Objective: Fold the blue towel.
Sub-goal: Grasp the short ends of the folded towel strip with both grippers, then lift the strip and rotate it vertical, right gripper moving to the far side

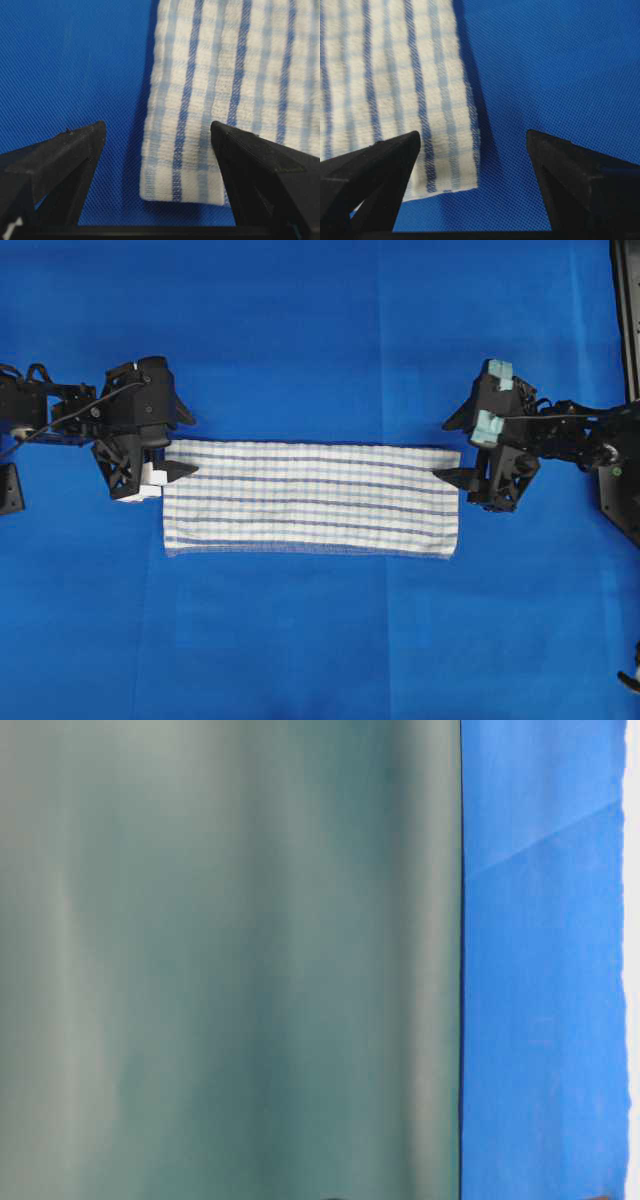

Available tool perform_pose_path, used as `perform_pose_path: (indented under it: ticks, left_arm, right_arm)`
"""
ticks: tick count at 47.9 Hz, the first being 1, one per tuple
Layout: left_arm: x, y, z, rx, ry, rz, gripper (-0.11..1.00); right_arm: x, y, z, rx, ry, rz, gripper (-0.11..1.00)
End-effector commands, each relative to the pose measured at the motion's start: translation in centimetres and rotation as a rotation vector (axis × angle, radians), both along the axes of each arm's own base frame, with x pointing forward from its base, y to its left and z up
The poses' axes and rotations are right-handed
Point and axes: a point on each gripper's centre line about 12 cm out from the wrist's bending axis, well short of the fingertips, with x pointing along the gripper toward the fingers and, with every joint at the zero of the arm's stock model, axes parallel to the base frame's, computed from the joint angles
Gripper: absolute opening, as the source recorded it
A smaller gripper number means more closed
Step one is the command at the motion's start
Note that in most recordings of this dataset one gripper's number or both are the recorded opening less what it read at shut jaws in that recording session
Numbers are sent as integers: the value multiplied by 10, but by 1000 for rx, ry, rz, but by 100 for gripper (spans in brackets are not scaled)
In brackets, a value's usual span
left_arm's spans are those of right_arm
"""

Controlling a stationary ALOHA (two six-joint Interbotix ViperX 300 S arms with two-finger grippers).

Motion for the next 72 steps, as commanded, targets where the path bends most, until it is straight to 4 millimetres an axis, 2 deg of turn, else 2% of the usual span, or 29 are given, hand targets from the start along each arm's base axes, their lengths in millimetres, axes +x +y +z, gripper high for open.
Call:
perform_pose_path:
  ticks: [1,7,11,14,22,25,27,30,37,45,48,57,65,72]
  left_arm:
    - [4,2,-2,0,-5,8,81]
    - [4,2,-8,-1,17,6,78]
    - [3,2,-7,-1,18,6,73]
    - [2,2,-8,-3,26,6,65]
    - [-1,-4,-10,-9,78,-13,24]
    - [-1,-5,-8,-10,92,-19,9]
    - [-1,-5,-7,-10,93,-19,3]
    - [2,-5,-1,-9,84,-19,3]
    - [6,-5,18,-8,52,-19,3]
    - [6,-7,54,-6,12,-26,3]
    - [5,-10,69,-6,-5,-35,3]
    - [5,-23,96,-7,-44,-79,3]
    - [7,-36,108,-38,-68,-88,3]
    - [11,-42,109,-97,-75,-44,3]
  right_arm:
    - [5,-1,2,-5,-15,-10,87]
    - [5,-1,-1,-3,-6,-12,86]
    - [5,-1,-1,-1,-3,-9,80]
    - [5,0,-1,-1,-2,-4,65]
    - [5,2,1,0,-6,8,19]
    - [5,2,3,0,-11,11,7]
    - [6,2,6,0,-23,9,2]
    - [6,2,10,0,-39,10,-4]
    - [6,2,27,-5,-103,14,-4]
    - [3,5,53,6,-188,37,-4]
    - [1,7,64,11,-221,51,-4]
    - [-9,11,96,27,-317,88,-4]
    - [-19,13,114,41,-372,103,-4]
    - [-21,9,117,38,-380,88,-4]
